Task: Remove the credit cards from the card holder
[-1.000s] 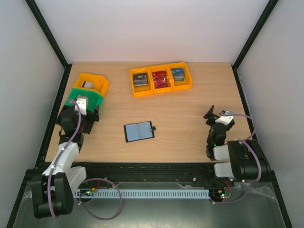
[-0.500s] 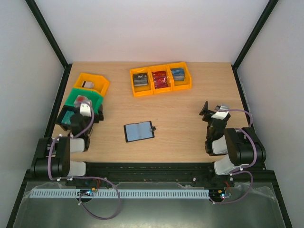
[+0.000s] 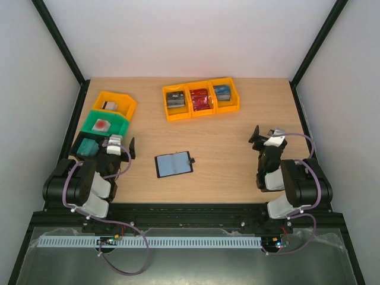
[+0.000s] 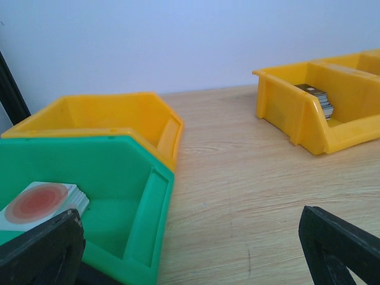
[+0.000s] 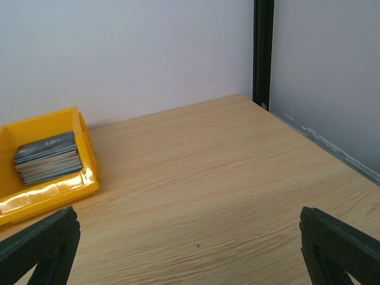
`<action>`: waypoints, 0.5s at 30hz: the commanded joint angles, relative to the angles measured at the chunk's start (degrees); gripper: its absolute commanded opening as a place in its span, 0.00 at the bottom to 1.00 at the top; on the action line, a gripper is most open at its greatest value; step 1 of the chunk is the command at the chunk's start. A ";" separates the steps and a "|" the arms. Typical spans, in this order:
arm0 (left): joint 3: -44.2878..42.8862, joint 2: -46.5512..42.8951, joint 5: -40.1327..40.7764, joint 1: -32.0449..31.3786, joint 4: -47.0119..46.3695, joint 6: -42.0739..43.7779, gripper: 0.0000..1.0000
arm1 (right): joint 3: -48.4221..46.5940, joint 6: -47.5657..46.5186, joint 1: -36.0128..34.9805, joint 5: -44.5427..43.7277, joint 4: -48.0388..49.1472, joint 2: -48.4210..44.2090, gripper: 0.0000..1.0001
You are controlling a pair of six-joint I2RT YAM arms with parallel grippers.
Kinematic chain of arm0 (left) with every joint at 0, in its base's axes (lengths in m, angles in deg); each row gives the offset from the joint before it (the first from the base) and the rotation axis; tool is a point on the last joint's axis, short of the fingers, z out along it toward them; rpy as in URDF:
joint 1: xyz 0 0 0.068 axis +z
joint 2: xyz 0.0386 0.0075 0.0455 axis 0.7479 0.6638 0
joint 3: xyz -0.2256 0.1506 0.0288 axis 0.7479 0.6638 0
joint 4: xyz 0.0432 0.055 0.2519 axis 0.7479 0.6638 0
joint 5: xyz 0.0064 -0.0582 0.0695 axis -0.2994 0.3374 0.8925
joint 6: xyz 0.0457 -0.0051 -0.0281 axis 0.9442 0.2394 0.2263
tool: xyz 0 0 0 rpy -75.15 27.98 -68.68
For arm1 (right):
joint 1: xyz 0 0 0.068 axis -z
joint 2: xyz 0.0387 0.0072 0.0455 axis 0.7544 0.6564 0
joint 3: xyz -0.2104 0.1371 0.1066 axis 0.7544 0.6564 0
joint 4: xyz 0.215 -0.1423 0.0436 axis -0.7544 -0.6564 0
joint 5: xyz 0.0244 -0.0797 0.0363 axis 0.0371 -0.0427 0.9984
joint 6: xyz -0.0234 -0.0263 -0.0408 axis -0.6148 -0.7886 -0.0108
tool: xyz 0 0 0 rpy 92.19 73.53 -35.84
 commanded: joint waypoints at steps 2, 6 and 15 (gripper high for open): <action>-0.94 -0.71 1.77 -0.29 -7.24 0.23 1.00 | 0.15 0.36 0.28 -3.09 1.68 0.01 0.99; -1.77 -0.80 2.59 -0.29 -5.60 -0.12 1.00 | -2.64 3.25 0.28 -9.68 -3.76 0.08 0.99; -4.53 -0.84 4.80 -0.29 -0.42 -1.10 0.99 | -2.10 4.08 0.28 -12.06 -2.54 0.28 0.99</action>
